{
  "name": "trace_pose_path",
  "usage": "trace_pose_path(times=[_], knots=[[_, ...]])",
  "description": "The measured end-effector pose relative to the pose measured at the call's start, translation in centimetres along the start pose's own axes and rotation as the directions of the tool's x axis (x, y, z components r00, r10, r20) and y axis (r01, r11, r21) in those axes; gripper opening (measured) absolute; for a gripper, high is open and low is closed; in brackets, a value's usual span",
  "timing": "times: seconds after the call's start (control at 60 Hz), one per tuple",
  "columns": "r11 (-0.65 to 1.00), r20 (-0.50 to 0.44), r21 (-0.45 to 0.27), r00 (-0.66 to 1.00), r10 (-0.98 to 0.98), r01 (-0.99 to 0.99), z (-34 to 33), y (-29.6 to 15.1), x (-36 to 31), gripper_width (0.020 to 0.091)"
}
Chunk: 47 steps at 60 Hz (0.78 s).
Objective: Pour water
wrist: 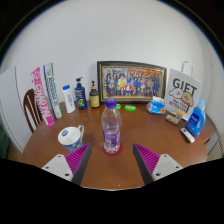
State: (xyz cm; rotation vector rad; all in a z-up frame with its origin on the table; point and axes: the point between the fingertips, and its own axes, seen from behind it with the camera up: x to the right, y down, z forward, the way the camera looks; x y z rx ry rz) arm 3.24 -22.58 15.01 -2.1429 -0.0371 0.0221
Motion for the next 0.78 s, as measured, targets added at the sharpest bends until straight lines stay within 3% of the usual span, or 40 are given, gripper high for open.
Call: trace_pose_path(times=[0.3,0.633,0.783], knots=[[0.999,-0.083,-0.044,0.996,-0.021,0.017,-10.9,2.0,-2.3,0.0854],[0.998,-0.062,-0.049,0.997,-0.034,0.031,-13.4,3.2,-1.3,0.0857],[0.999,-0.058,-0.017,0.998,-0.032,0.031,-14.0,1.8,0.2,0.0859]])
